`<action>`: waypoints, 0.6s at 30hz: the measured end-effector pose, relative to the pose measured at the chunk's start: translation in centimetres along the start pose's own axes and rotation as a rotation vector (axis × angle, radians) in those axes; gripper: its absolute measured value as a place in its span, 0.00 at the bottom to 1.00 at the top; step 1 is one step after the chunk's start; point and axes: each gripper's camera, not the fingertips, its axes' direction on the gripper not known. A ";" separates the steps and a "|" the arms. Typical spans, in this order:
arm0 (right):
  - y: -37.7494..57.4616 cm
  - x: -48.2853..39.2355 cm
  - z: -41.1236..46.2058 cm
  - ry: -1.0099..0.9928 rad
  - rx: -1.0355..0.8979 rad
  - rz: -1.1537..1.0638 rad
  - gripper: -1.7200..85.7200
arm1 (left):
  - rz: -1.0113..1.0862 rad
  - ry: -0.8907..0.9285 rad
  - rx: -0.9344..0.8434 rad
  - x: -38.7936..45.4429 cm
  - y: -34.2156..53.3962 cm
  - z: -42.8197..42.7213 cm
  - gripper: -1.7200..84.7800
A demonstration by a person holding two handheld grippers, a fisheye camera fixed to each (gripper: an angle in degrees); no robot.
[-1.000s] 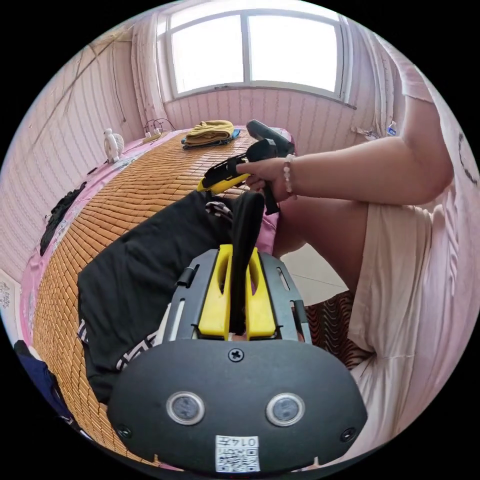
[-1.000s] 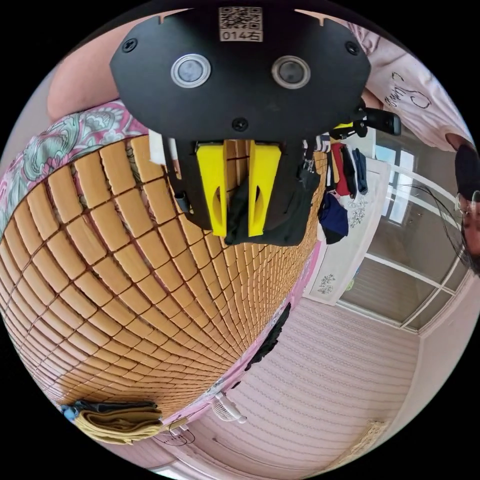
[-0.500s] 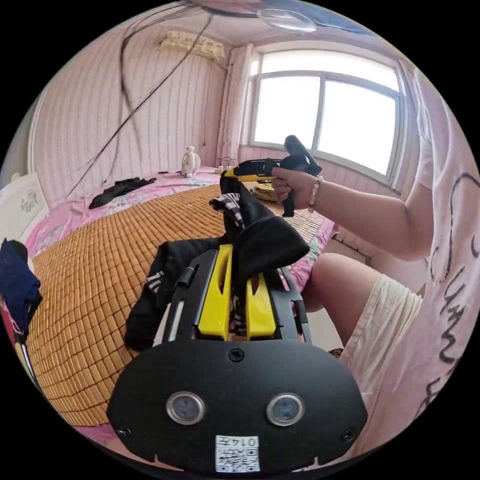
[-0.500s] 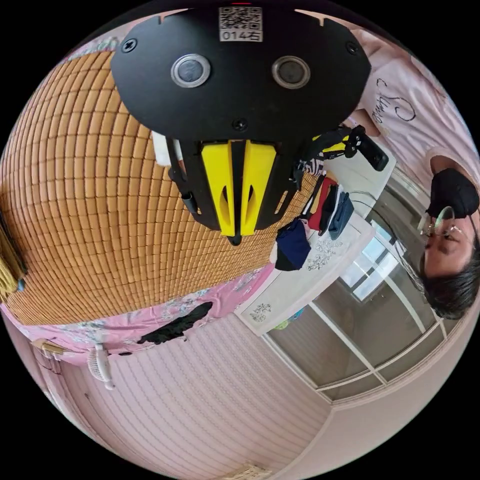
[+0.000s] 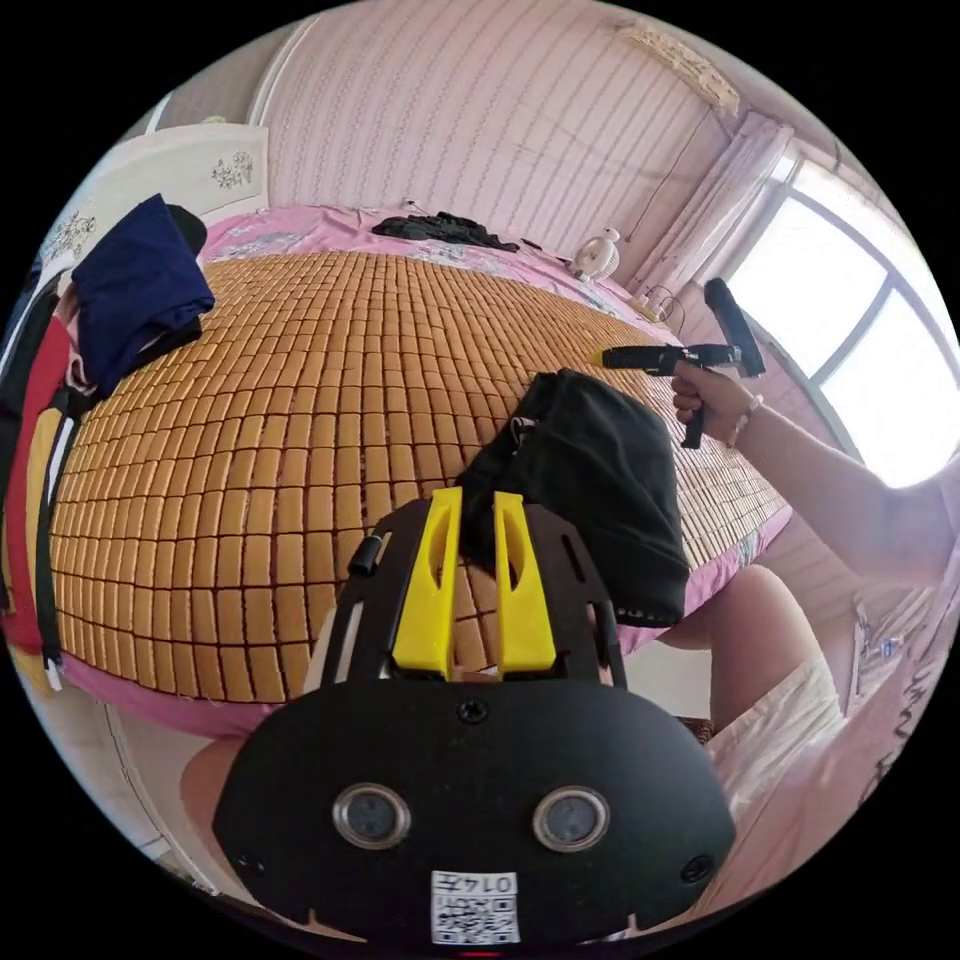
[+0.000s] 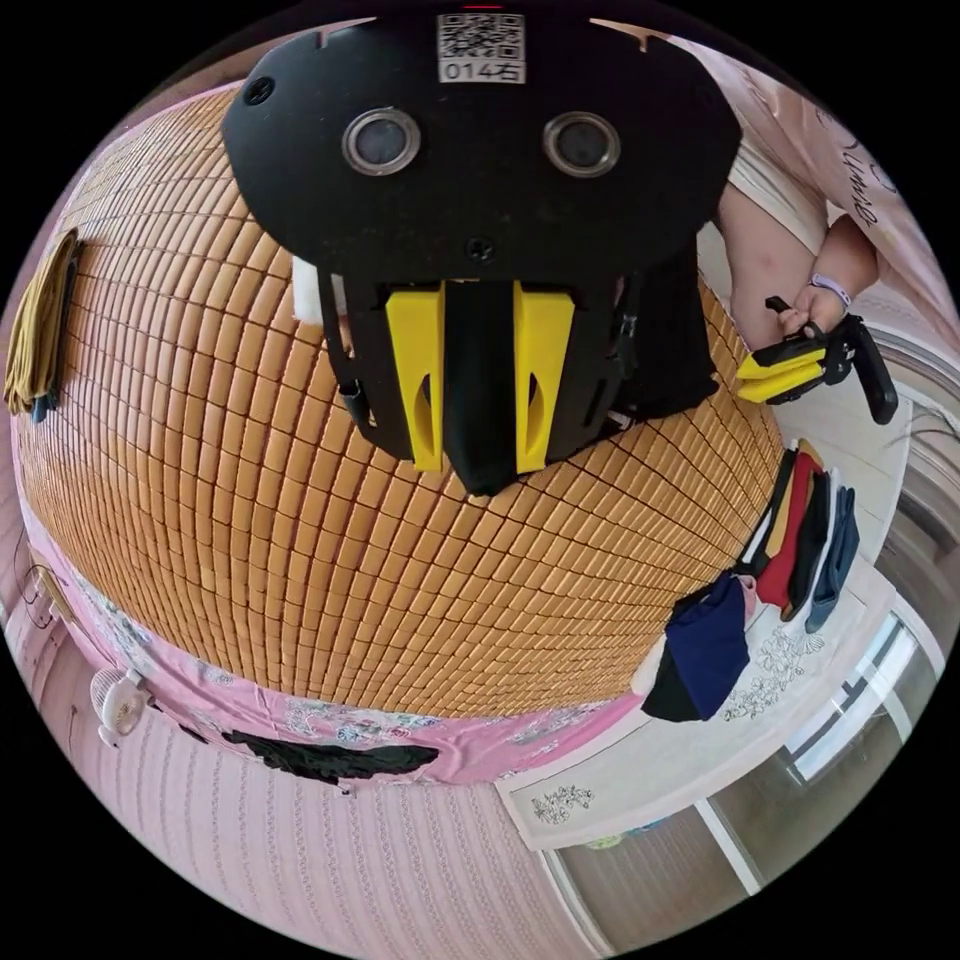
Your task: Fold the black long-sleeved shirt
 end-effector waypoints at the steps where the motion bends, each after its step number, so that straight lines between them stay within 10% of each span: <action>1: -0.6 -0.1 1.2 0.010 -0.061 -0.003 0.13 | 0.008 0.001 -0.017 0.2 -0.2 0.4 0.11; 18: -7.6 -3.9 -2.4 -0.121 0.004 -0.108 0.04 | 0.117 -0.029 0.018 0.4 -0.2 -1.8 0.01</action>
